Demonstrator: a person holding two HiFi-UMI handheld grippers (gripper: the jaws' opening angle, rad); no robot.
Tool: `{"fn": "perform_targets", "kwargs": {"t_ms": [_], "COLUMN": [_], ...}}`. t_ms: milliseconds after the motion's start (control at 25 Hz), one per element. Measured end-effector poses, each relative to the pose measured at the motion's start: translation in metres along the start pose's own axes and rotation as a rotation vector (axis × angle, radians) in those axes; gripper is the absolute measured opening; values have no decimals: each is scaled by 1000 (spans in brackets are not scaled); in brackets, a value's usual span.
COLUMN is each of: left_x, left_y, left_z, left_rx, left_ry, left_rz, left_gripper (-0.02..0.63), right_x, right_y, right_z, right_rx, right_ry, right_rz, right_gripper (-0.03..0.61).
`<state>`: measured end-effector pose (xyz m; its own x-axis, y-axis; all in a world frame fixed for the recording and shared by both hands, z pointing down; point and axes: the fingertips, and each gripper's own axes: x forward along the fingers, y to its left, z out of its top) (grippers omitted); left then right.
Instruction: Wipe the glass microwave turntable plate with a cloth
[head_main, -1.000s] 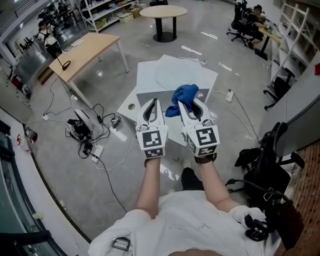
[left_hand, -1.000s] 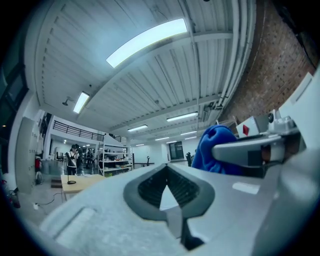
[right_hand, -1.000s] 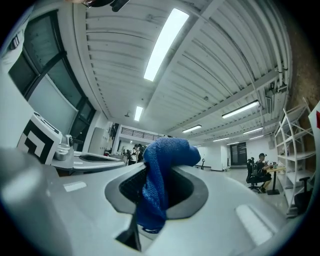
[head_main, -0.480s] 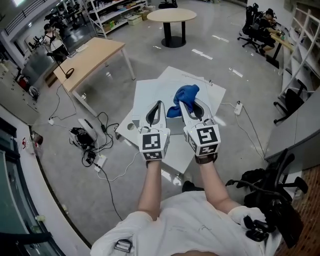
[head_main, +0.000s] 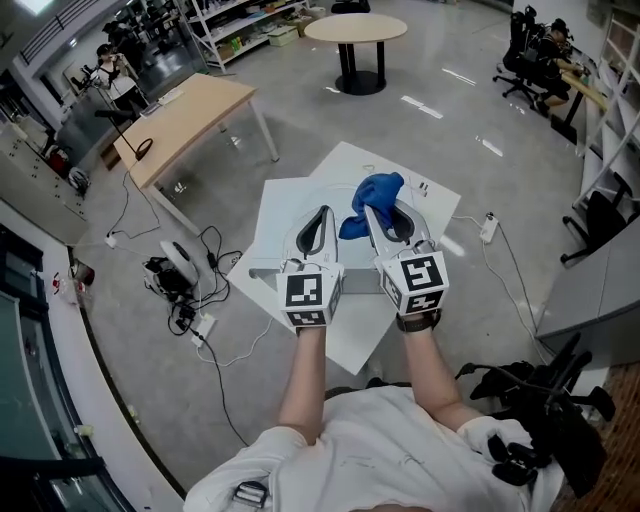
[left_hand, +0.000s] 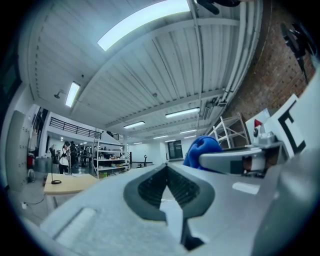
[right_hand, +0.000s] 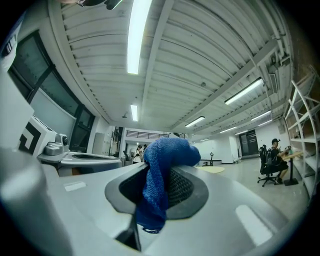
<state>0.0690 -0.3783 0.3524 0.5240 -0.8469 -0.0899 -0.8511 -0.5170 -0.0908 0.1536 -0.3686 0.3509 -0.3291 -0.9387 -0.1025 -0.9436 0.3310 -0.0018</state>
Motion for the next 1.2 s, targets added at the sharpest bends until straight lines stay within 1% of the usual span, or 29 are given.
{"fn": "perform_targets", "kwargs": {"t_ms": [160,320,520,640,760,840,920,1080,1200], "left_x": [5,3,1,7,9,13,19,21,20], "left_y": [5,24,56,77,86,88,88,84,84], "left_z": [-24,-51,-109,-140,-165,-172,-177,-204,-222], "left_rx": [7,18,6,-9,-11,-8,-17,0,-8], "left_ry": [52,121,286,387,471,493,515,646,705], "left_rz": [22,70,91,75,43,9,-36,-113,-149], "left_gripper": [0,0,0,0,0,0,0,0,0], "right_x": [6,15,36,58,76,88,102,132,154], "right_y": [-14,-25,-32,-32,-25,-14,4,47,67], "right_z": [-35,-48,-67,-79,-86,-87,-94,-124,-131], "right_rx": [52,79,87,87,74,54,8,-142,-225], "right_ry": [80,102,152,184,214,238,301,480,548], "right_rz": [-10,1,27,37,65,110,196,409,507], "right_gripper": [87,87,88,88,88,89,89,90,90]}}
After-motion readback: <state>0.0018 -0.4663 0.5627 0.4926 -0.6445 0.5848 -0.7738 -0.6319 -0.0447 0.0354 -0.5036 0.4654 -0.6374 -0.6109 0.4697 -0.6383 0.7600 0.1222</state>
